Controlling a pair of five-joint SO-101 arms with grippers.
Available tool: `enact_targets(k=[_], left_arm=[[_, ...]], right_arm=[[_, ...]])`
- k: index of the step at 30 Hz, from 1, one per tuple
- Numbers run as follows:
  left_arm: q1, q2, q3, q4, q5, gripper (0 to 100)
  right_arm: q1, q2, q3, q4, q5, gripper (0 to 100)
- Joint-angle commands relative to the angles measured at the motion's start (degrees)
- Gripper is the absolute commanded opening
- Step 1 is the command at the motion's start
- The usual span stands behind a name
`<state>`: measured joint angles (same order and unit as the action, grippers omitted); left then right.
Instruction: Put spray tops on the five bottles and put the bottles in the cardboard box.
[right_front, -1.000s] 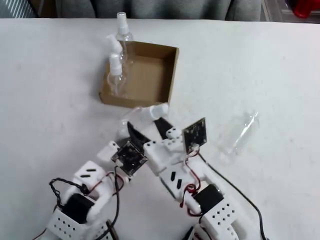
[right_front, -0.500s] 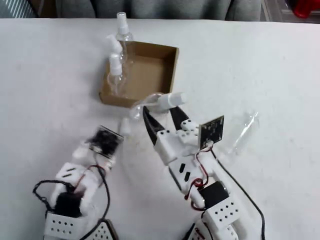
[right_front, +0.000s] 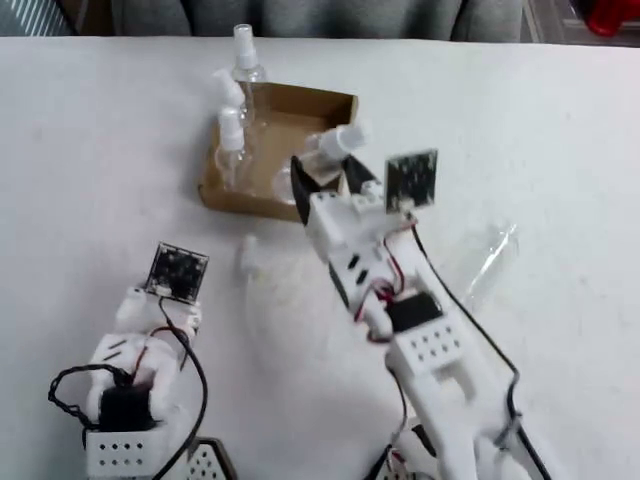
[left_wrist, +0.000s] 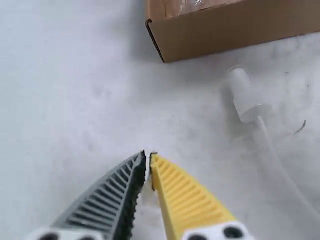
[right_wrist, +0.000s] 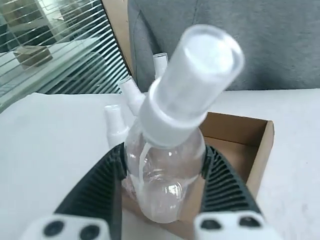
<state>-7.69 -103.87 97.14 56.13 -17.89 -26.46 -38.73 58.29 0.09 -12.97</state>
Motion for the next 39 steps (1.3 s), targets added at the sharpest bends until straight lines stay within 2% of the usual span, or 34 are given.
enact_targets(k=[1, 8, 14, 30, 34, 39], left_arm=[[-0.66, -0.57, -0.18, 0.35, -0.44, 2], [-0.66, -0.57, -0.18, 0.35, -0.53, 2], [-0.66, -0.57, -0.18, 0.35, -0.53, 2], [-0.66, -0.57, -0.18, 0.09, -0.53, 2], [-0.66, -0.57, -0.18, 0.00, -0.53, 2], [-0.66, -0.57, -0.18, -0.09, -0.53, 2]], right_arm=[[1.45, 6.20, -8.97, -1.45, 0.79, 1.5], [3.21, 17.63, -17.58, -1.45, 0.88, 1.5], [3.82, 24.31, -21.63, -1.45, 10.81, 1.5], [6.46, 36.18, -32.70, -1.27, 11.60, 1.5], [6.11, 37.41, -33.32, -1.10, 17.67, 1.5], [7.08, 37.41, -32.44, -0.04, 17.67, 1.5]])
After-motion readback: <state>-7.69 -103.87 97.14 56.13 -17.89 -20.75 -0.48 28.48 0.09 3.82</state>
